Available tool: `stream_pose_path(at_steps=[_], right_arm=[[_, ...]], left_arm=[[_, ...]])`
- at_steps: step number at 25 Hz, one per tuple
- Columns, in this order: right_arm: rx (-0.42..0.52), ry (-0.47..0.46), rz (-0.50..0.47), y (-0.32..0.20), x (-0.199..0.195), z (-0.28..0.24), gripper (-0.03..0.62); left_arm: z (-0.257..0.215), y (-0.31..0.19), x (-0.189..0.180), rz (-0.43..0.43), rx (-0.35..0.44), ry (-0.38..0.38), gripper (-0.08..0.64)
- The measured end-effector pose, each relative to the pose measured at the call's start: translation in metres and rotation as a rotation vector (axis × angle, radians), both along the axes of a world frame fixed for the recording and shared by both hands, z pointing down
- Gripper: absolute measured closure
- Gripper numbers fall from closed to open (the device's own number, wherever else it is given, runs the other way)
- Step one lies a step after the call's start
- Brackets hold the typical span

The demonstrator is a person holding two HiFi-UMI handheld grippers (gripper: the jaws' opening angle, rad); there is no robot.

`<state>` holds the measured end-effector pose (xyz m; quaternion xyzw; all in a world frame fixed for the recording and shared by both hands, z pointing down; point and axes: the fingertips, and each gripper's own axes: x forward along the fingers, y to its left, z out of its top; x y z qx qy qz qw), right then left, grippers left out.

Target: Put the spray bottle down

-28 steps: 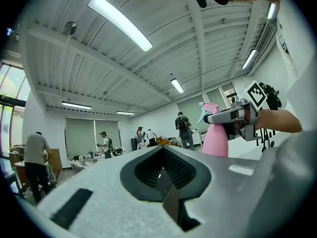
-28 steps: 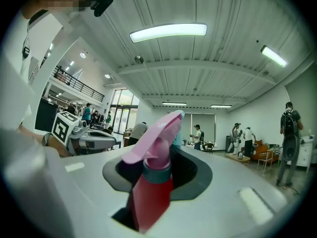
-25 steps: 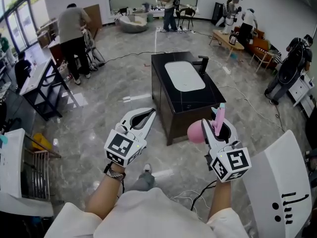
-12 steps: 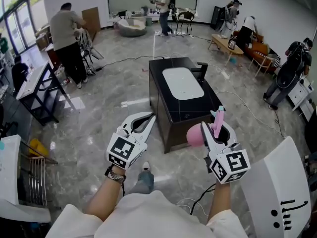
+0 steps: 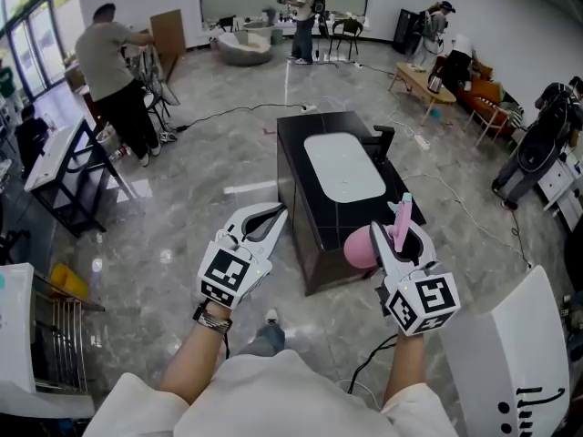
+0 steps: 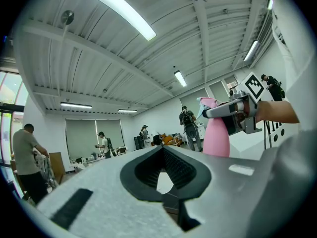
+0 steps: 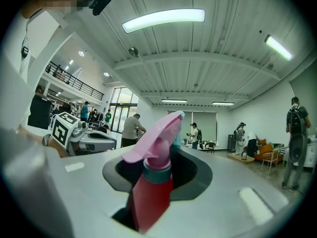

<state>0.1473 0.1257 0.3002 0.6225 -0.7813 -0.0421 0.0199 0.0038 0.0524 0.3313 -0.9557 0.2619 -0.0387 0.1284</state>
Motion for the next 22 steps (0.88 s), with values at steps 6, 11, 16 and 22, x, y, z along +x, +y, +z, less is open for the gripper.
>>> stream_pose_path(at_steps=[6, 11, 16, 22], right_arm=[[-0.005, -0.002, -0.02, -0.062, 0.001, -0.004, 0.451], [-0.008, -0.018, -0.031, -0.104, 0.0, -0.003, 0.451], [-0.014, -0.02, -0.042, -0.138, -0.002, -0.004, 0.453], [-0.035, -0.024, -0.036, -0.173, 0.002, 0.002, 0.453]], left_arm=[[-0.003, -0.061, 0.005, -0.006, -0.001, -0.011, 0.56], [-0.005, -0.102, 0.004, -0.011, 0.002, -0.006, 0.56], [-0.003, -0.135, 0.001, -0.02, -0.009, -0.001, 0.56], [0.006, -0.171, -0.001, -0.029, -0.039, 0.005, 0.56]])
